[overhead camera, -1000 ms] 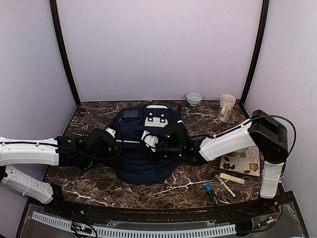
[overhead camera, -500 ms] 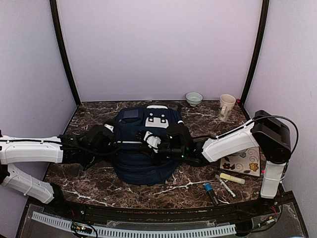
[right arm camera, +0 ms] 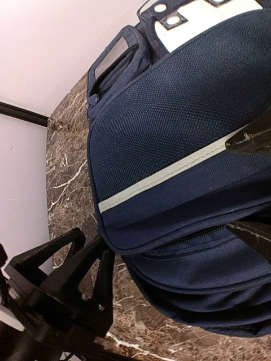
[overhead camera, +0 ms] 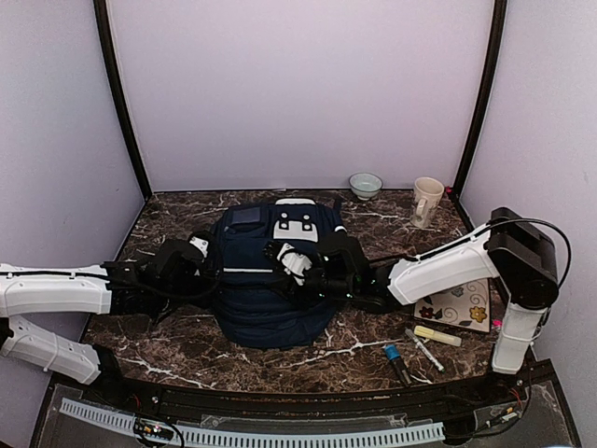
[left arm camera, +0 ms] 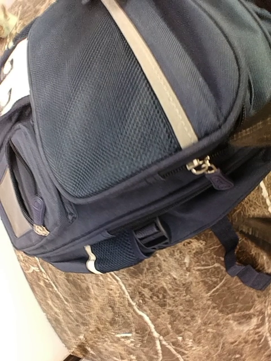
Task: Pack the student bag
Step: Unzip the upper front pocket of the student bag, then pick up the pen from the center of the board.
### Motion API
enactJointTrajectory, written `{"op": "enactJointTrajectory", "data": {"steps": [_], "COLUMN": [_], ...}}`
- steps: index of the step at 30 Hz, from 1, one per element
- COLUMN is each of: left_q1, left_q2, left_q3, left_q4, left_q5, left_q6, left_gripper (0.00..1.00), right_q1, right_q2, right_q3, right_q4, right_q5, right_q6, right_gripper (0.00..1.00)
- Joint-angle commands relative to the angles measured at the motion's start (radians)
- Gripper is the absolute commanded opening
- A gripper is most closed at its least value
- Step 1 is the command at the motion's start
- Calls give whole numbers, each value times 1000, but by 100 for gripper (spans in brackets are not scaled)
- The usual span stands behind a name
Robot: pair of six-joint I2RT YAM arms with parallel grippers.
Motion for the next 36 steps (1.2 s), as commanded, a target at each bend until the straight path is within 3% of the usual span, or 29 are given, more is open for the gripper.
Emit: {"op": "enactJointTrajectory", "data": {"steps": [1, 6, 8, 9, 22, 29, 36], "left_q1": [2, 1, 1, 2, 1, 1, 0], "left_q2": [-41, -57, -52, -48, 8, 28, 31], "left_q3": [-9, -16, -12, -9, 24, 27, 36], "left_q4": [37, 82, 90, 96, 188, 228, 232], "left_q5": [45, 52, 46, 44, 105, 147, 181], "left_q6": [37, 57, 63, 66, 110, 125, 131], "left_gripper": [52, 70, 84, 87, 87, 84, 81], "right_q1": [-7, -9, -12, -14, -18, -27, -42], "right_q2": [-101, -219, -258, -299, -591, -701, -736], "right_q3": [-26, -96, -141, -164, -452, -545, -571], "right_q4": [-62, -120, -153, -164, -314, -421, -547], "right_q5": [169, 292, 339, 360, 434, 537, 510], "right_q6": [59, 123, 166, 186, 465, 619, 816], "right_gripper": [42, 50, 52, 53, 57, 62, 62]}}
